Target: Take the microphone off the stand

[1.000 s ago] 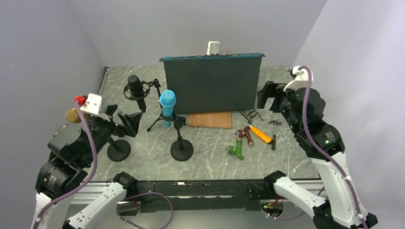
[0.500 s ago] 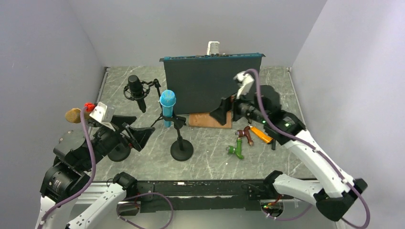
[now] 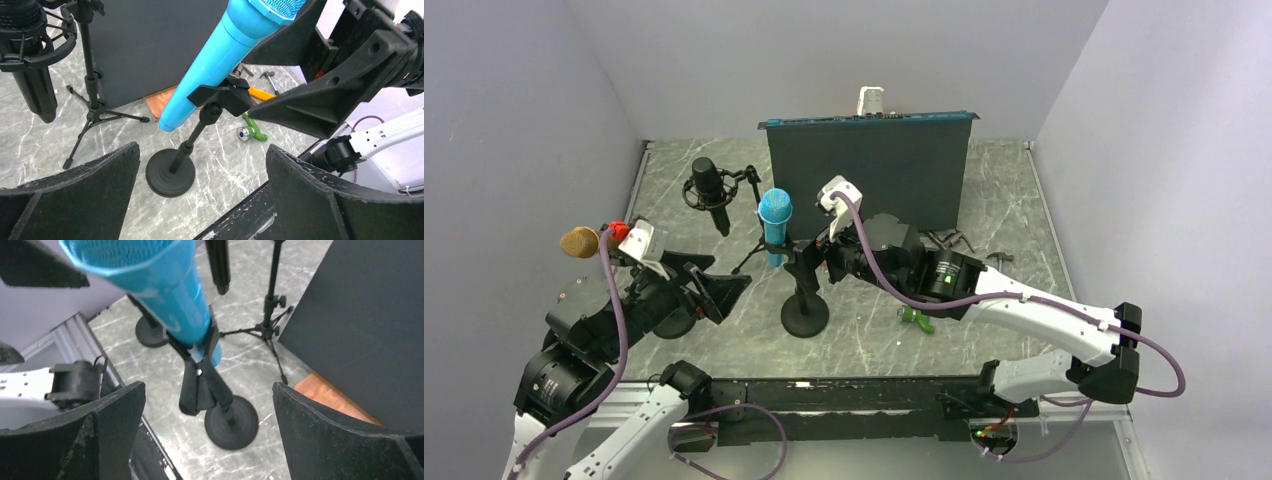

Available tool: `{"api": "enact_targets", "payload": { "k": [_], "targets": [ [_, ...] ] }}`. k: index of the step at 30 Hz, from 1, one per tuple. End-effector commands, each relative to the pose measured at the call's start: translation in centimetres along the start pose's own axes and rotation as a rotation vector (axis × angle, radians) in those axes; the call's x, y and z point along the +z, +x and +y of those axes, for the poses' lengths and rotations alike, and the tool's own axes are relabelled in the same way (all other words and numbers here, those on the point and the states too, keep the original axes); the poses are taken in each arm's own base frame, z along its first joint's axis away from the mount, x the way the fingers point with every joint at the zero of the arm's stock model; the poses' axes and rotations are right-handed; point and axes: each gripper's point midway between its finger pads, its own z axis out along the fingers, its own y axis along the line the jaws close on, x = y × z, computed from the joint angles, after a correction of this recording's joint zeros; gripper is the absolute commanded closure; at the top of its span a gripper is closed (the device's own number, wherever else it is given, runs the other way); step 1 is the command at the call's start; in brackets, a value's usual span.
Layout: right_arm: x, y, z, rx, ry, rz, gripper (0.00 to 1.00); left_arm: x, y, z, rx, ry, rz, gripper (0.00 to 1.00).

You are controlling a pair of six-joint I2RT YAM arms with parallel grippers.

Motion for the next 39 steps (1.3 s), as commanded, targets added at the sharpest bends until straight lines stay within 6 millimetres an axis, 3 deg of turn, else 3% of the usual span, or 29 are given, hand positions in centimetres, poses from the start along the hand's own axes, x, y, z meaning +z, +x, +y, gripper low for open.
{"api": "enact_targets", "payload": {
  "k": [1, 5, 7, 9, 13, 16, 22, 31, 39],
  "targets": [
    [-0.9, -4.4, -1.5, -0.019, 0.093, -0.169, 0.0, 0.1, -1.2, -0.6, -0.018, 0.019, -0.047, 0.01],
    [-0.5, -2.6, -0.6, -0.082, 0.025, -0.126, 0.01, 1.1, -2.4, -1.3, 0.006, 0.054, -0.047, 0.01],
    [-0.2, -2.2, -0.3, -0.099, 0.004, -0.118, 0.03, 1.9, -3.2, -1.8, 0.035, 0.081, -0.049, 0.12],
    [0.1, -1.9, 0.1, -0.111, -0.018, -0.116, 0.05, 2.9, -3.8, -2.3, 0.052, 0.105, -0.031, 0.14],
    [0.1, -1.2, 0.9, -0.104, -0.071, -0.115, 0.05, 4.8, -3.9, -2.6, 0.056, 0.132, 0.009, 0.01],
    [0.2, -0.8, 1.9, -0.105, -0.127, -0.113, 0.06, 6.3, -3.2, -4.3, 0.089, 0.257, 0.049, 0.01],
    [0.9, -0.3, 1.2, -0.1, -0.082, -0.122, 0.09, 7.9, -3.6, -2.2, 0.165, 0.155, 0.074, 0.01],
    [2.0, 0.2, 0.7, -0.102, -0.057, -0.15, 0.14, 10.1, -4.3, -2.8, 0.205, 0.216, 0.036, 0.01],
    [2.9, 0.9, 0.3, -0.1, -0.032, -0.167, 0.2, 10.6, -3.9, -2.7, 0.202, 0.225, 0.035, 0.12]
  ]
}}
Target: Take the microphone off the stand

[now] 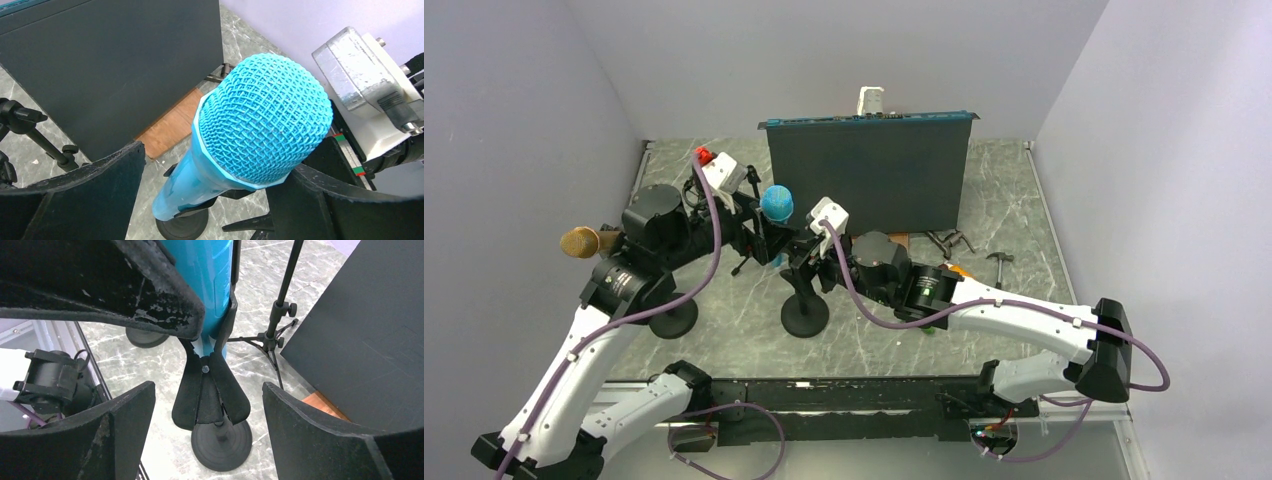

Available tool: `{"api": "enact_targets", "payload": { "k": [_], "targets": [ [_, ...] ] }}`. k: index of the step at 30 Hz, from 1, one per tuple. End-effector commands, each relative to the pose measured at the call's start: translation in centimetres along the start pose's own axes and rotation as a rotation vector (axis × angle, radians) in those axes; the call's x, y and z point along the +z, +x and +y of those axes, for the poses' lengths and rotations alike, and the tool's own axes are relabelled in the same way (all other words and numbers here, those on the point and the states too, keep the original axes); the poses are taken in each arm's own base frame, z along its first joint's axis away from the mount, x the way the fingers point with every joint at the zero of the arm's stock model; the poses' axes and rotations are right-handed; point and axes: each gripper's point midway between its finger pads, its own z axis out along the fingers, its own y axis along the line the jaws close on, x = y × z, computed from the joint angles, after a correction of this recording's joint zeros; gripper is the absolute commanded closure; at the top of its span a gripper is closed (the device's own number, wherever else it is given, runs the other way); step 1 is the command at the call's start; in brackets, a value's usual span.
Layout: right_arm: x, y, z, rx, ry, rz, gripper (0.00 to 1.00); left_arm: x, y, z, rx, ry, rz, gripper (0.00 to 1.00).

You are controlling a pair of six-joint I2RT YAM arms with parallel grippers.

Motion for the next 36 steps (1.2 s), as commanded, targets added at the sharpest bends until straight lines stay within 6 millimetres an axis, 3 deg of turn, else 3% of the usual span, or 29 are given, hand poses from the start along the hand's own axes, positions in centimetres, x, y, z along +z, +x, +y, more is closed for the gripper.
{"api": "enact_targets", "payload": {
  "k": [1, 10, 15, 22, 25, 28, 31, 36],
  "targets": [
    [0.4, -2.0, -0.1, 0.005, 0.018, -0.098, 0.2, 0.0, -1.6, -0.6, 0.046, 0.035, -0.062, 0.12],
    [0.5, -2.2, -0.7, 0.0, 0.048, -0.125, 0.26, 0.6, -1.2, -0.7, 0.041, 0.055, -0.063, 0.03],
    [0.9, -1.9, -0.9, -0.024, 0.061, -0.11, 0.34, 1.0, -0.9, -0.8, 0.032, 0.071, -0.062, 0.05],
    [1.2, -1.7, -0.7, -0.041, 0.051, -0.097, 0.57, 1.1, -1.0, -0.7, 0.04, 0.065, -0.076, 0.25],
    [1.5, -1.9, -0.8, -0.058, 0.062, -0.086, 0.74, 1.2, -1.0, -1.0, 0.077, 0.086, -0.071, 0.32],
    [1.8, -2.0, -1.1, -0.061, 0.082, -0.064, 0.98, 1.3, -0.8, -1.0, 0.096, 0.084, -0.073, 0.42],
    [2.0, -1.7, -1.2, -0.076, 0.088, -0.05, 1.0, 1.4, -0.3, -0.5, 0.112, 0.057, -0.069, 0.53],
    [1.8, -1.1, -1.7, -0.077, 0.109, -0.047, 1.0, 1.2, -0.1, -0.3, 0.132, 0.049, -0.058, 0.81]
  ]
}}
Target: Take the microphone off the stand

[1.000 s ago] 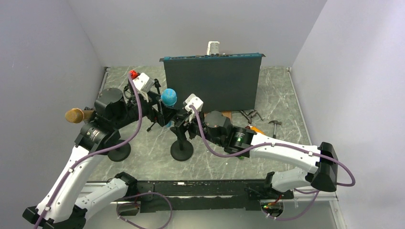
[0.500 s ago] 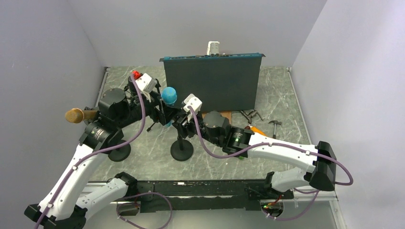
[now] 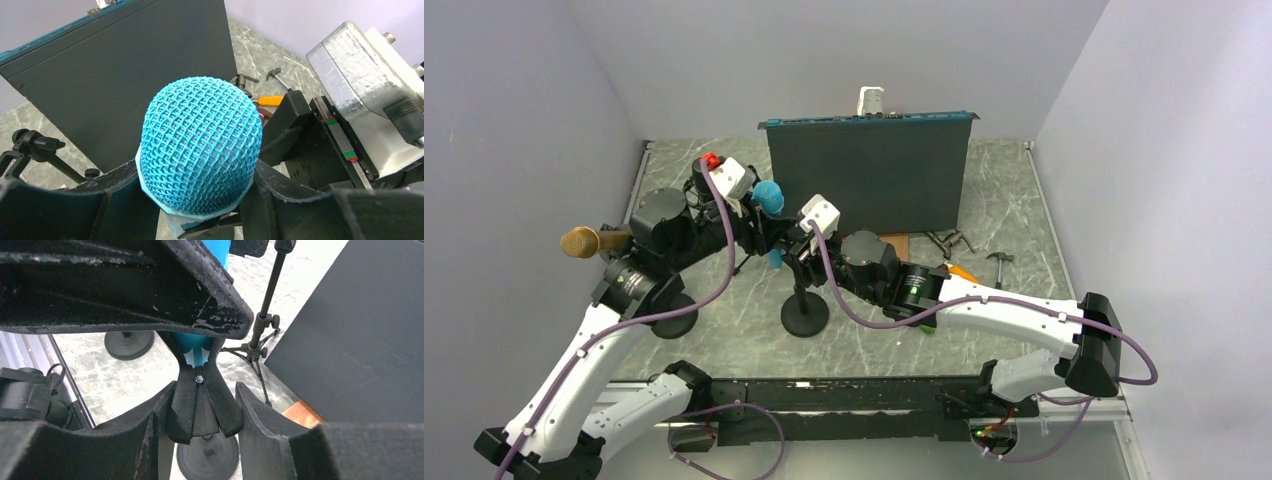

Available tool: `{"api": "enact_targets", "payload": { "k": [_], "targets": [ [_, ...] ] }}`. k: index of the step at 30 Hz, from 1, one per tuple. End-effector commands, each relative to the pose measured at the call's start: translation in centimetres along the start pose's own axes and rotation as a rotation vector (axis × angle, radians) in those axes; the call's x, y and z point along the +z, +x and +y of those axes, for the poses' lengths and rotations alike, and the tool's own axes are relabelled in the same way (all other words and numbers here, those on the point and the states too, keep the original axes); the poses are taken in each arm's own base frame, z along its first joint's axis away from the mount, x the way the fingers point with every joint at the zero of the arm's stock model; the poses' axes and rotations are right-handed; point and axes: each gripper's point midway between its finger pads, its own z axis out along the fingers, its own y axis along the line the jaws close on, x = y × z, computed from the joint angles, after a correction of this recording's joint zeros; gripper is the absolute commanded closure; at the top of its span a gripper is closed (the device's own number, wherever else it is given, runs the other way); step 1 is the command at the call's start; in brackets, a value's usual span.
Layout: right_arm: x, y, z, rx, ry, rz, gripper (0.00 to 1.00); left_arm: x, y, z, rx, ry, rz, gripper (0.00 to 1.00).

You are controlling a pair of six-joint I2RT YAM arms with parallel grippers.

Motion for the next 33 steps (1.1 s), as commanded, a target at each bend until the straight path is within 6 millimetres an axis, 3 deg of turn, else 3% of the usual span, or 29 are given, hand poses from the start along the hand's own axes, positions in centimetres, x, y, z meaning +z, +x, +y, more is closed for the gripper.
{"api": "enact_targets", "payload": {
  "k": [1, 5, 9, 14, 19, 22, 28, 31, 33],
  "targets": [
    [-0.1, -0.7, -0.5, -0.03, 0.026, -0.019, 1.0, -0.3, -0.5, -0.9, 0.016, 0.033, -0.005, 0.86],
    [-0.6, 0.4, -0.3, -0.034, 0.003, -0.006, 1.0, -1.3, -2.0, 1.1, 0.064, -0.1, -0.041, 1.0],
    [-1.2, 1.3, 0.6, -0.036, -0.049, -0.003, 1.0, -2.4, -2.7, 3.0, 0.096, -0.217, -0.044, 1.0],
    [-1.6, 2.0, -0.5, -0.085, 0.008, -0.011, 1.0, -3.1, -3.1, 4.9, 0.124, -0.329, -0.069, 1.0],
    [-1.5, 2.5, -0.5, -0.092, 0.004, -0.009, 1.0, -5.1, -3.6, 6.8, 0.114, -0.474, -0.099, 1.0],
    [-1.1, 2.6, 0.2, -0.116, -0.037, 0.012, 1.0, -6.3, -4.7, 6.9, 0.112, -0.509, -0.1, 1.0],
    [-0.8, 3.3, 0.4, -0.087, -0.036, 0.055, 1.0, -9.2, -5.6, 4.0, 0.021, -0.424, -0.15, 1.0],
    [-0.8, 2.5, 0.8, -0.077, -0.047, 0.067, 0.81, -11.2, -6.7, 2.7, -0.001, -0.399, -0.144, 1.0],
    [-1.2, 2.0, 0.7, -0.059, -0.041, 0.09, 0.59, -12.5, -6.9, 2.1, -0.018, -0.399, -0.147, 1.0]
  ]
}}
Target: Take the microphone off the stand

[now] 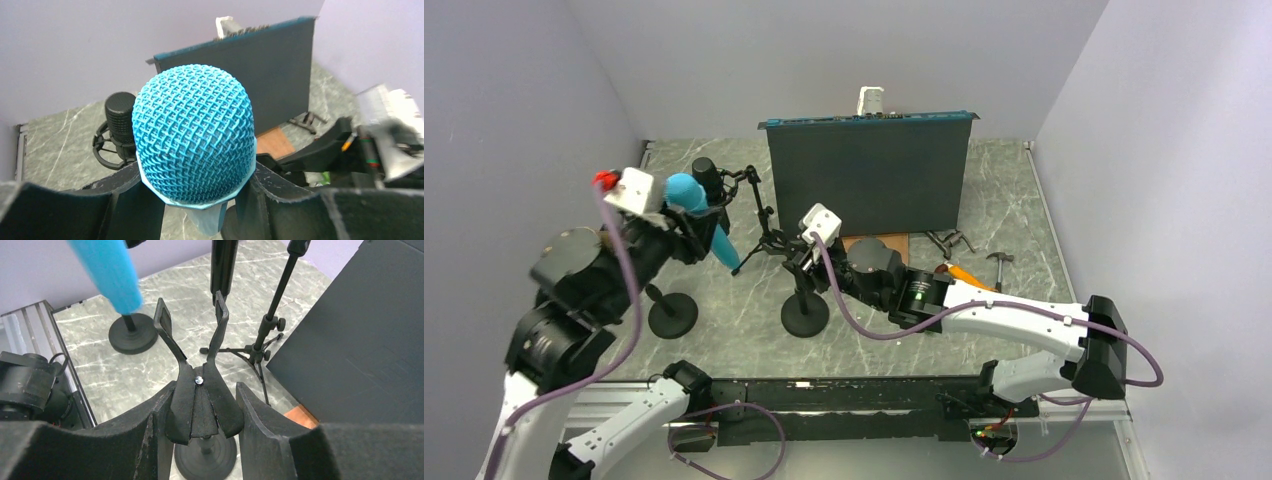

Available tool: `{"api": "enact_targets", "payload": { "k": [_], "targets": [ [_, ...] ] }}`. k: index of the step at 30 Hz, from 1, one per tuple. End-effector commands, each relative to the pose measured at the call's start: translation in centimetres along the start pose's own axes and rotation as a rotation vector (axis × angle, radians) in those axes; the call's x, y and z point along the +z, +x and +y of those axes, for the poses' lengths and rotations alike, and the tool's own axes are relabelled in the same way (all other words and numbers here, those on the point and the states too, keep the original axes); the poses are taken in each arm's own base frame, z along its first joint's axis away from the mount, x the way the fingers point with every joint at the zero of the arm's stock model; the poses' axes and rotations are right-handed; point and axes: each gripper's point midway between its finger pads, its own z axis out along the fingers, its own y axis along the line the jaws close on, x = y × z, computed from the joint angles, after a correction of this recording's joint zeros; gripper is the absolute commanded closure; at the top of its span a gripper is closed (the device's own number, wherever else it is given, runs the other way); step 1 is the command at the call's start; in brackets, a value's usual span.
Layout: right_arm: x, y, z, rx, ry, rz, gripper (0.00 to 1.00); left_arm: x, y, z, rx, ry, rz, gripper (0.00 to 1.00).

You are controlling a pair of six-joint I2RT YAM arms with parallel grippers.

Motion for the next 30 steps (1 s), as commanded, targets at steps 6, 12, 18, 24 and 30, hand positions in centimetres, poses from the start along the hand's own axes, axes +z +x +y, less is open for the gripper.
{"api": "enact_targets", "payload": {
  "k": [6, 12, 18, 24, 30],
  "targets": [
    [-1.5, -0.3, 0.1, 0.088, 0.008, 0.132, 0.02, -5.9, -1.7, -1.1, -0.101, 0.064, 0.01, 1.0],
    [-3.5, -4.2, -0.1, 0.154, 0.005, 0.128, 0.0, -7.4, -0.1, -4.1, -0.192, 0.224, 0.067, 1.0],
    [-7.3, -6.8, 3.1, 0.243, -0.212, 0.084, 0.0, -8.8, -1.7, -9.5, -0.276, 0.54, 0.031, 1.0],
    [-9.7, -8.0, 7.6, 0.323, -0.491, 0.013, 0.0, -8.3, -3.0, -13.6, -0.387, 0.81, 0.021, 1.0],
    [-9.9, -9.7, 8.0, 0.397, -0.518, -0.063, 0.0, -5.1, -1.9, -14.2, -0.474, 0.824, 0.046, 1.0]
  ]
}}
